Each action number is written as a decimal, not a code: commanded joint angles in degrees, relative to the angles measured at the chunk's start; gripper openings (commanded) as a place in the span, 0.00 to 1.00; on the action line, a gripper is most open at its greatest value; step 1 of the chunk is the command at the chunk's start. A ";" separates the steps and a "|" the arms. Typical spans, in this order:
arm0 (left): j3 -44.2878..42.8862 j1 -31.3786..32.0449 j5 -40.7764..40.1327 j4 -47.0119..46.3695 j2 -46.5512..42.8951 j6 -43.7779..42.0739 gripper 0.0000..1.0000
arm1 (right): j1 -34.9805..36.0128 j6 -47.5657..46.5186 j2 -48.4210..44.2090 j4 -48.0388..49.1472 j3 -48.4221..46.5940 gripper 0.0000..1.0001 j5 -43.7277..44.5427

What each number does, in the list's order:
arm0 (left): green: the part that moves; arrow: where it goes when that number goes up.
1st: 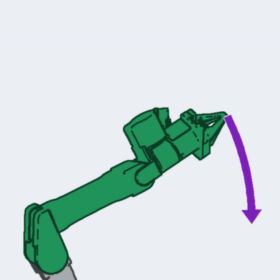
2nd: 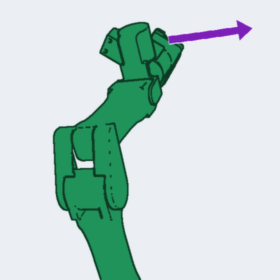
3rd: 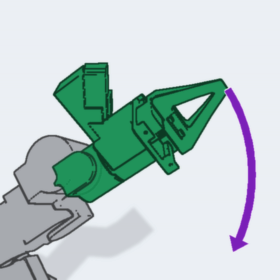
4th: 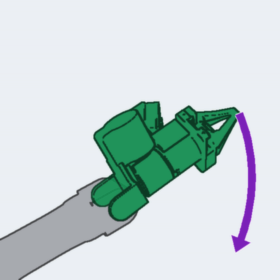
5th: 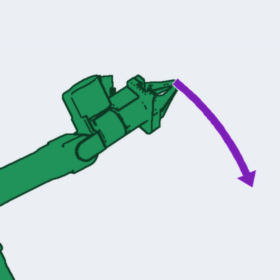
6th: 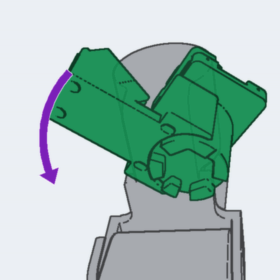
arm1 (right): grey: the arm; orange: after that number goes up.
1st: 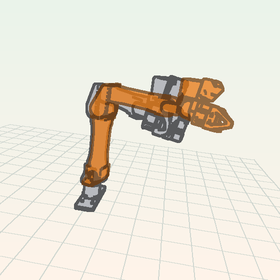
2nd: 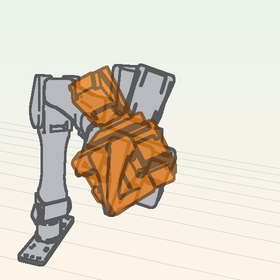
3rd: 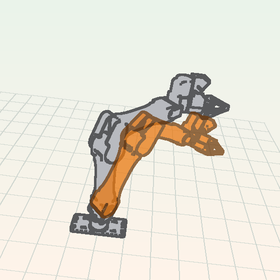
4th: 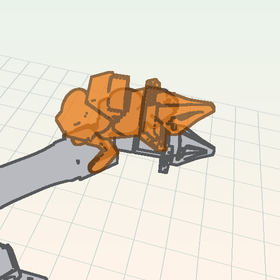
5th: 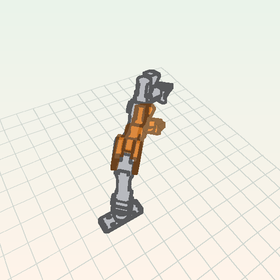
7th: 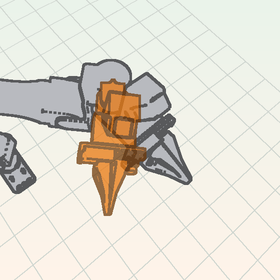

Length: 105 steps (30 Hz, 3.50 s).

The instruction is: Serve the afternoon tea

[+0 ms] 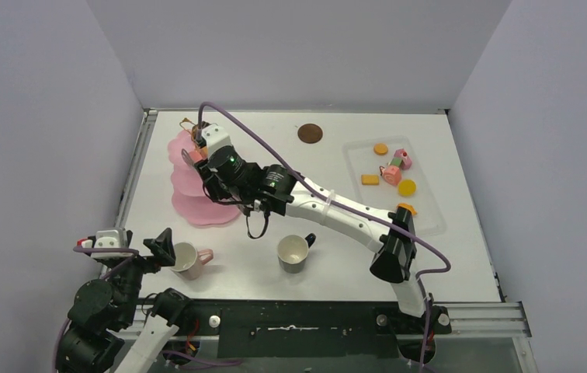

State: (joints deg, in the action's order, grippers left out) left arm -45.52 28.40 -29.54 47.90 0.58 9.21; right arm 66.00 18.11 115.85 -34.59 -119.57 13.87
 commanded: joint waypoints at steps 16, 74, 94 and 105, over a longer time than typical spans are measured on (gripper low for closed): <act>-0.10 -0.19 1.22 -2.05 0.45 -1.13 0.90 | -1.15 -1.15 -1.24 2.07 -5.18 0.52 0.30; 1.87 -0.19 15.83 -6.36 12.12 -2.01 0.90 | -50.48 13.22 -48.92 -28.85 63.13 0.50 -5.33; 1.93 -0.19 16.07 -6.59 11.65 -1.92 0.90 | -53.56 12.31 -52.00 -31.95 62.67 0.53 -7.57; 1.96 -0.19 15.96 -6.66 11.19 -1.92 0.90 | -53.95 11.91 -51.00 -30.42 63.55 0.55 -9.77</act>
State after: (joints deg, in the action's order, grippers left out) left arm -43.38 28.40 -14.50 45.19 12.27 8.23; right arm 12.38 30.68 65.08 -66.41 -55.83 4.21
